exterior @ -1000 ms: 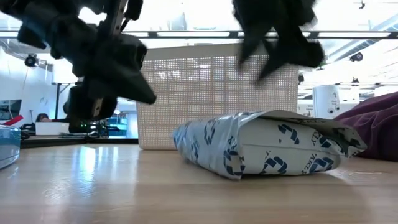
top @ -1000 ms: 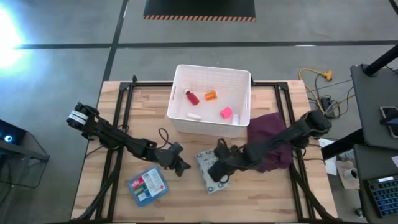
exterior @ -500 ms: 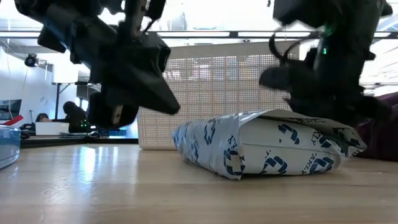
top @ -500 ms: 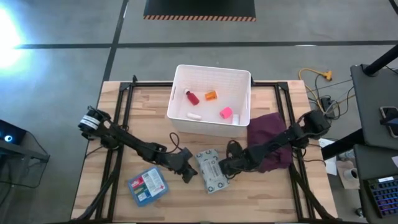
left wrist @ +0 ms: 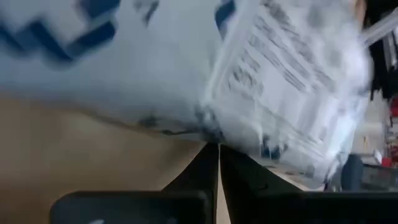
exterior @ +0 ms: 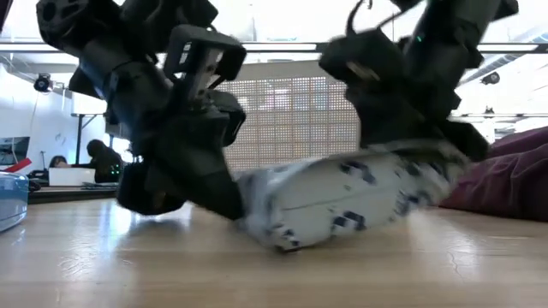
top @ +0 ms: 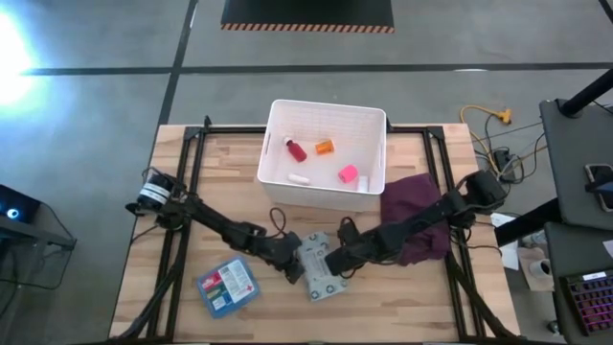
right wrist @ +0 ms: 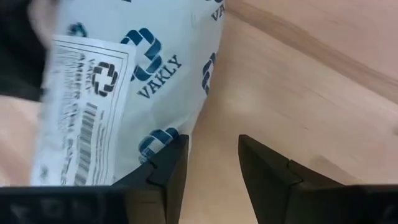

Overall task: Pick & place medical supplies in basket/bin
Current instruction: Put the white mailer bag into the white container

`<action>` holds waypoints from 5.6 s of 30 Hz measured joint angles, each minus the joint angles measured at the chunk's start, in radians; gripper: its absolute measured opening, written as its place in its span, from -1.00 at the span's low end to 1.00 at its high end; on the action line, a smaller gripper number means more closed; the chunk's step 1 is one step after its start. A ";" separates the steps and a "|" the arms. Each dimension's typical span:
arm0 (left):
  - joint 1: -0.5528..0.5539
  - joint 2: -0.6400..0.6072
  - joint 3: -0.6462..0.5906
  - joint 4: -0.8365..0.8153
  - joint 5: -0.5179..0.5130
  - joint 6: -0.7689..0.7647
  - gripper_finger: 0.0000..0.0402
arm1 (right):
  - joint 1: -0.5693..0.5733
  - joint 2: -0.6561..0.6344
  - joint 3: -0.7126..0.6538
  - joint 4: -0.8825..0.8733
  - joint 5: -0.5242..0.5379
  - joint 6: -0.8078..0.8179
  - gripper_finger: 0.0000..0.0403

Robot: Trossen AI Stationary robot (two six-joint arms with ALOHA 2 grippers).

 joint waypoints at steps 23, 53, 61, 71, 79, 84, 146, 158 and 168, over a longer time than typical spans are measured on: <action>0.004 -0.020 -0.020 -0.048 0.000 0.027 -1.00 | -0.010 0.047 0.172 0.113 -0.135 -0.081 -0.18; 0.002 -0.106 -0.010 -0.051 0.033 0.108 -1.00 | 0.219 0.115 0.125 0.089 -0.188 0.294 0.08; -0.021 -0.106 -0.024 -0.058 0.037 0.105 -1.00 | 0.180 0.222 0.176 0.278 -0.139 0.211 0.08; -0.051 -0.072 -0.033 -0.057 0.027 0.081 -1.00 | 0.111 0.176 0.184 0.259 -0.020 0.141 0.08; -0.052 -0.072 -0.033 -0.069 0.027 0.081 -1.00 | 0.065 0.146 0.188 0.291 0.032 0.136 0.08; -0.057 -0.064 -0.033 -0.056 0.048 0.091 -1.00 | 0.050 0.123 0.203 0.265 0.098 0.182 0.08; -0.107 -0.166 -0.058 -0.067 -0.241 0.179 -1.00 | 0.013 0.197 0.335 -0.001 -0.040 0.083 0.10; -0.273 -0.472 -0.099 -0.420 -0.653 0.063 -1.00 | 0.025 0.134 0.386 0.001 -0.028 -0.059 -0.25; -0.391 -0.714 -0.100 -0.579 -0.783 0.008 -1.00 | 0.042 0.073 0.766 -0.289 0.370 -0.287 -0.24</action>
